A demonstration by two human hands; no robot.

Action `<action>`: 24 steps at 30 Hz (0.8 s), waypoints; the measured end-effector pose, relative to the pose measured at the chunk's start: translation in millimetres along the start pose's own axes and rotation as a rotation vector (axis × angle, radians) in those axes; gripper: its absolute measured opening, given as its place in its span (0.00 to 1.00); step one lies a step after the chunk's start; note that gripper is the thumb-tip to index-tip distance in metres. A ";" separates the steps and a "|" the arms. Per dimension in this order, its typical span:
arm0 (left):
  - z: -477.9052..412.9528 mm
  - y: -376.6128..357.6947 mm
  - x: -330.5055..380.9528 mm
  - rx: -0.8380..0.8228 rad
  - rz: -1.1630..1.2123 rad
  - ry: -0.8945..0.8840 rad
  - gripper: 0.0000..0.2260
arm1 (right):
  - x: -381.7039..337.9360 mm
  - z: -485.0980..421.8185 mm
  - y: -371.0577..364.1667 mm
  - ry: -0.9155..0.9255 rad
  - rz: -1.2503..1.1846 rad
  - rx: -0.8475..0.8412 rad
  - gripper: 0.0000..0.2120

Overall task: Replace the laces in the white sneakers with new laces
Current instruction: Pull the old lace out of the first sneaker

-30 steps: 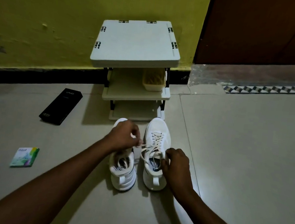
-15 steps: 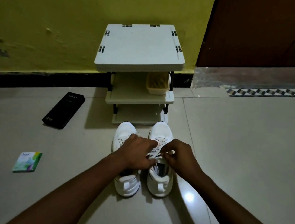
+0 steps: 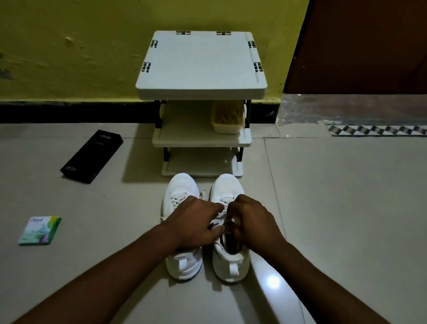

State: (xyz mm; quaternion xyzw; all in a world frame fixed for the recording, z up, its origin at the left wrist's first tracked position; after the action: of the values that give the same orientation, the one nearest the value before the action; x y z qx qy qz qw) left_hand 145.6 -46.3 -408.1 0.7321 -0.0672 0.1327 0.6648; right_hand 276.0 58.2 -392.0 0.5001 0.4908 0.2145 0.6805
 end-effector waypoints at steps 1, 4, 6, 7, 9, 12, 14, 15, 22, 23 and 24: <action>0.7 -0.8 -0.1 -0.002 0.008 0.009 0.14 | -1.3 -1.4 0.1 0.009 0.028 -0.015 0.07; 0.8 -1.5 1.0 -0.002 0.001 0.022 0.13 | -2.8 -1.9 -1.7 0.049 0.092 -0.031 0.10; 0.2 -1.4 1.2 0.003 -0.023 0.008 0.14 | -1.8 -0.6 -4.0 0.077 0.122 -0.025 0.12; 0.7 -1.1 1.1 0.008 -0.029 0.000 0.14 | -1.0 -0.3 -4.6 0.086 0.124 -0.019 0.13; 2.5 0.0 0.0 0.022 -0.013 -0.008 0.15 | 0.2 -0.5 -5.2 0.082 0.095 -0.002 0.15; 3.2 1.9 0.1 0.017 -0.010 -0.001 0.18 | -2.0 -1.2 -5.4 0.051 0.053 0.023 0.14; 1.6 3.1 1.9 0.005 -0.018 -0.004 0.19 | -3.4 -1.6 -5.2 0.034 0.032 0.034 0.12; 1.1 4.0 2.4 -0.001 -0.022 -0.004 0.21 | -4.4 -1.8 -4.1 0.027 0.018 0.049 0.11; 0.3 2.3 -2.8 -0.050 0.033 0.047 0.26 | -5.4 1.6 0.8 0.026 -0.095 -0.030 0.21; -0.2 2.8 -2.3 -0.057 0.022 0.039 0.25 | -2.6 -1.6 3.4 0.042 -0.136 -0.073 0.21; -0.8 3.9 -1.0 -0.061 0.010 0.029 0.25 | 1.4 -6.1 5.6 0.058 -0.183 -0.123 0.21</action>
State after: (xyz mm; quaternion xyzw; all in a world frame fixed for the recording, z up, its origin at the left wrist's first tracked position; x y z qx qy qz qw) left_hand 143.5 -46.0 -404.6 0.7090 -0.0653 0.1443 0.6872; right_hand 272.3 64.5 -387.8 0.4041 0.5397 0.1954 0.7122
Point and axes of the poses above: each hand's wrist, its own z-axis away from the middle knuckle, its own y-axis out of the back of the hand, x = y × z, the point moved 3 cm from there along -z, towards the middle knuckle, and after that the axes turned 1 degree about -y, right-handed, at the moved point
